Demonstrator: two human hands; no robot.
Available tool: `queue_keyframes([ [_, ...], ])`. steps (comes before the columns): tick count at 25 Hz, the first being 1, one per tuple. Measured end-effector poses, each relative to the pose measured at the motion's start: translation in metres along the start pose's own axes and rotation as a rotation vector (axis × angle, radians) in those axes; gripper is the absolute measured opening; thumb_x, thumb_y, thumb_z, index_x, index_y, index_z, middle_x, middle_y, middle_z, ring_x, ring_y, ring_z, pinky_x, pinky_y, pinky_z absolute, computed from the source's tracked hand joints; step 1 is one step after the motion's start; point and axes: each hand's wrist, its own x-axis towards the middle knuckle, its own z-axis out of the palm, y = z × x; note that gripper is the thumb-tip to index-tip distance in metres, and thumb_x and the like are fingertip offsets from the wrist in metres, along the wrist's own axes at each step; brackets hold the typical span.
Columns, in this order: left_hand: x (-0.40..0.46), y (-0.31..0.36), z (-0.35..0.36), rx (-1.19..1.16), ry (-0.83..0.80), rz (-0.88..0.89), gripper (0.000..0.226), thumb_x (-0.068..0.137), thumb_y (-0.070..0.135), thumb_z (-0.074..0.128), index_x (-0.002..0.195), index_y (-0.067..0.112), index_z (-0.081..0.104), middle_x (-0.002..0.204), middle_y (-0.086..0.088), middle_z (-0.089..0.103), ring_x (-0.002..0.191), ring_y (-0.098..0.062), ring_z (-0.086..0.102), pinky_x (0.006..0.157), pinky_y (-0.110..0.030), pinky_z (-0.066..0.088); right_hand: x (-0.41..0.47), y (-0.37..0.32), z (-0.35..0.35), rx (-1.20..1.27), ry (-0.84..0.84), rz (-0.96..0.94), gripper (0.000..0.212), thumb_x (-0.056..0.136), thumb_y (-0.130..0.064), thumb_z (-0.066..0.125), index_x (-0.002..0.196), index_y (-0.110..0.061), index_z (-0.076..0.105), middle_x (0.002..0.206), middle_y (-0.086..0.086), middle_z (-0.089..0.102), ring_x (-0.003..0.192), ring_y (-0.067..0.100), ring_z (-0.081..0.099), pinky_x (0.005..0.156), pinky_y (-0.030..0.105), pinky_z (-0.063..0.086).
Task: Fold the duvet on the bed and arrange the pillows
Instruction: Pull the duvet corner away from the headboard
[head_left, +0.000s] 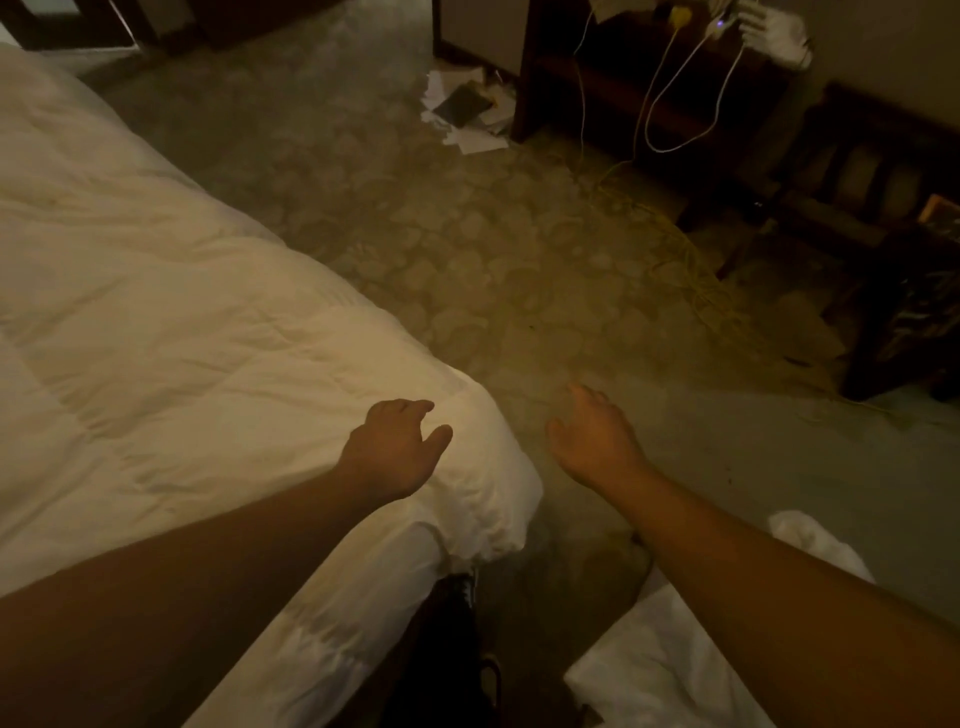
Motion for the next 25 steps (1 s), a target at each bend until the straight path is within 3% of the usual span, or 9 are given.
queue_keyframes([
  [2,0.022,-0.002,0.005,-0.007,-0.005,-0.035,0.055,0.096,0.053,0.041,0.143,0.025,0.043,0.145,0.000,0.046,0.139,-0.022,0.029,0.108,-0.043,0.033,0.030,0.006,0.007,-0.007,-0.056,0.012,0.048,0.083,-0.043,0.039,0.114,-0.011,0.054,0.116,0.013,0.060,0.106,0.031,0.057,0.095,0.037,0.045],
  [5,0.064,-0.010,0.016,-0.014,-0.018,-0.066,0.054,0.097,0.052,0.040,0.143,0.024,0.043,0.146,-0.001,0.045,0.139,-0.023,0.029,0.107,-0.042,0.034,0.071,0.004,0.011,-0.018,-0.059,-0.039,0.031,0.090,-0.028,0.052,0.114,-0.009,0.054,0.115,0.014,0.061,0.106,0.031,0.057,0.094,0.035,0.046],
  [8,0.112,-0.014,0.035,-0.001,-0.060,-0.086,0.054,0.096,0.052,0.041,0.142,0.025,0.044,0.146,0.000,0.045,0.139,-0.023,0.030,0.108,-0.041,0.035,0.122,0.004,0.027,-0.012,-0.109,-0.055,0.042,0.093,-0.028,0.053,0.130,-0.008,0.051,0.126,0.012,0.058,0.114,0.029,0.055,0.096,0.032,0.043],
  [12,0.161,-0.020,0.070,0.036,-0.119,-0.097,0.052,0.097,0.050,0.041,0.143,0.026,0.042,0.148,0.000,0.042,0.140,-0.024,0.028,0.110,-0.040,0.034,0.189,0.004,0.075,0.010,-0.238,-0.012,0.053,0.092,-0.037,0.051,0.137,-0.010,0.045,0.135,0.013,0.052,0.120,0.029,0.052,0.102,0.035,0.044],
  [18,0.221,-0.052,0.138,0.294,-0.195,-0.133,0.054,0.099,0.048,0.033,0.149,0.033,0.024,0.161,0.004,0.018,0.149,-0.030,0.007,0.117,-0.053,0.015,0.278,0.010,0.184,0.114,-0.413,0.140,0.066,0.084,-0.049,0.051,0.134,-0.008,0.047,0.130,0.016,0.055,0.117,0.033,0.056,0.099,0.041,0.048],
  [20,0.230,-0.061,0.158,0.345,-0.169,-0.161,0.053,0.095,0.052,0.037,0.145,0.032,0.033,0.155,0.002,0.030,0.143,-0.030,0.020,0.111,-0.052,0.023,0.296,0.017,0.221,0.070,-0.519,0.193,0.065,0.089,-0.048,0.054,0.136,-0.004,0.046,0.134,0.018,0.053,0.119,0.035,0.054,0.098,0.039,0.047],
  [22,0.233,-0.068,0.174,0.377,-0.112,-0.192,0.045,0.092,0.053,0.043,0.130,0.031,0.051,0.136,0.003,0.050,0.127,-0.026,0.038,0.100,-0.047,0.030,0.303,0.024,0.246,0.020,-0.590,0.142,0.054,0.094,-0.045,0.055,0.128,-0.003,0.052,0.130,0.017,0.056,0.117,0.035,0.056,0.092,0.035,0.047],
  [25,0.240,-0.071,0.186,0.334,-0.065,-0.289,0.029,0.095,0.047,0.044,0.107,0.029,0.062,0.110,0.004,0.060,0.109,-0.024,0.045,0.089,-0.043,0.029,0.311,0.026,0.250,0.010,-0.484,-0.010,0.034,0.097,-0.035,0.054,0.114,-0.007,0.057,0.121,0.016,0.060,0.110,0.032,0.058,0.078,0.028,0.038],
])
